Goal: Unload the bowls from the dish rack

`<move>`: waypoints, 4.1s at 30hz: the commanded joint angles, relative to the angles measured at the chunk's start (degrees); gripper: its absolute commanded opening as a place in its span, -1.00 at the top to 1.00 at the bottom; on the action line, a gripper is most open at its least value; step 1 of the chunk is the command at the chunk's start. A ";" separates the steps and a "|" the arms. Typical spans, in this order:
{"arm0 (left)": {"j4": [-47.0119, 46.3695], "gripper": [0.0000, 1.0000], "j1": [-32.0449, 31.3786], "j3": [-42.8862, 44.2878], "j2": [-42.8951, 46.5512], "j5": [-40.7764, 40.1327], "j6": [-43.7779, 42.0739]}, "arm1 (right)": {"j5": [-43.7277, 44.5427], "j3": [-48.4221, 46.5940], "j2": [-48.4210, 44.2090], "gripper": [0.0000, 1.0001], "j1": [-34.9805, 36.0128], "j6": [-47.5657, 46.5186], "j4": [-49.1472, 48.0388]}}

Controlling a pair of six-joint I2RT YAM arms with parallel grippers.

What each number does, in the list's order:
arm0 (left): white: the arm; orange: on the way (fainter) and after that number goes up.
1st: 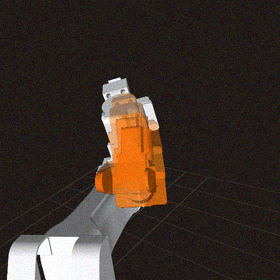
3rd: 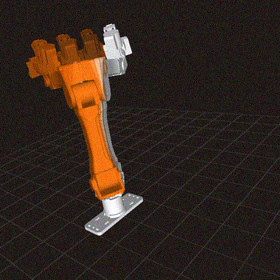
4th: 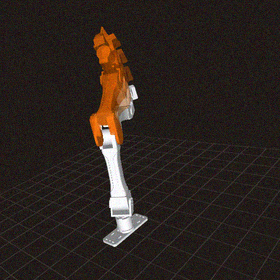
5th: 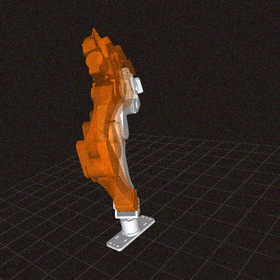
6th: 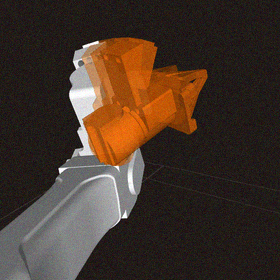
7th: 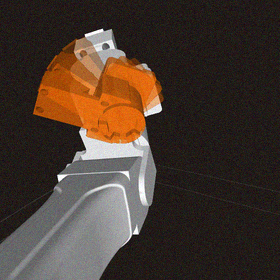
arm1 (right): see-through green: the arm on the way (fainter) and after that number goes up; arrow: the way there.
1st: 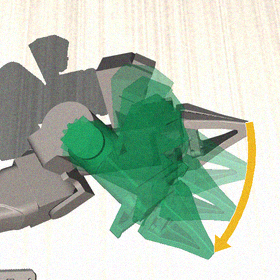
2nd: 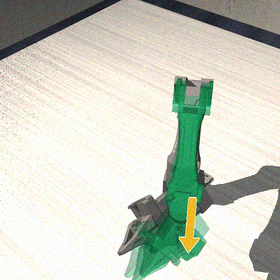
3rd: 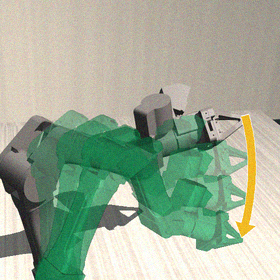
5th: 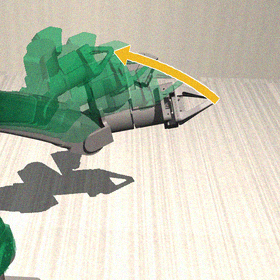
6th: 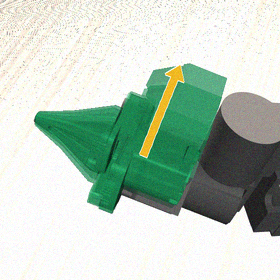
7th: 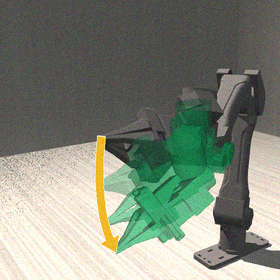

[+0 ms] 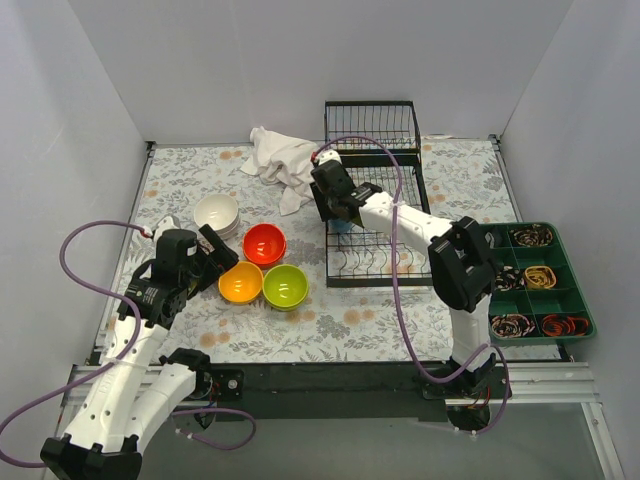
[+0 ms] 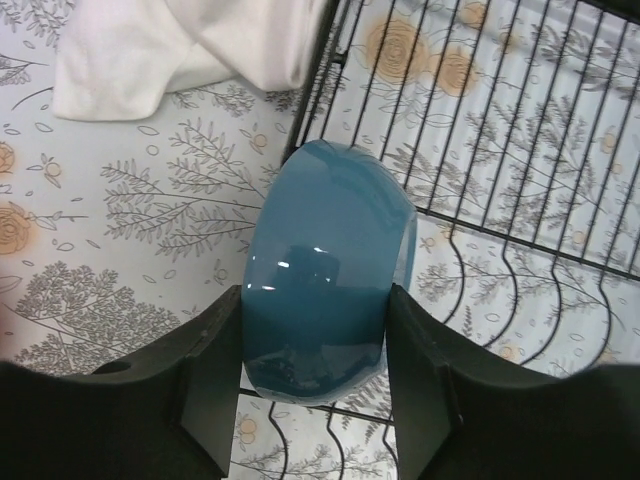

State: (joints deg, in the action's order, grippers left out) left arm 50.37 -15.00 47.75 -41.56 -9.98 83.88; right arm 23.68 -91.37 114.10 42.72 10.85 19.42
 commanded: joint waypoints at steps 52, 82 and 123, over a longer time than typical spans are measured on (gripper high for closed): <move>-46.42 0.22 -14.09 -4.85 -18.21 23.25 -5.30 | -45.39 37.23 -49.15 0.97 -0.97 32.57 -32.25; -0.64 1.00 -14.00 -6.44 -4.31 -13.47 21.31 | -29.58 37.33 -50.03 -0.93 -1.32 11.66 -13.45; 1.31 0.45 -6.97 -10.57 -8.10 -9.62 17.99 | -20.87 36.53 -50.38 -0.93 -1.41 5.49 -7.55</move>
State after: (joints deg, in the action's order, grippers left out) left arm 51.72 -22.24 38.00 -51.72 -19.46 101.71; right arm 1.80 -52.23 64.01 41.60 16.23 12.43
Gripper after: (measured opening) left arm 0.235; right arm 0.963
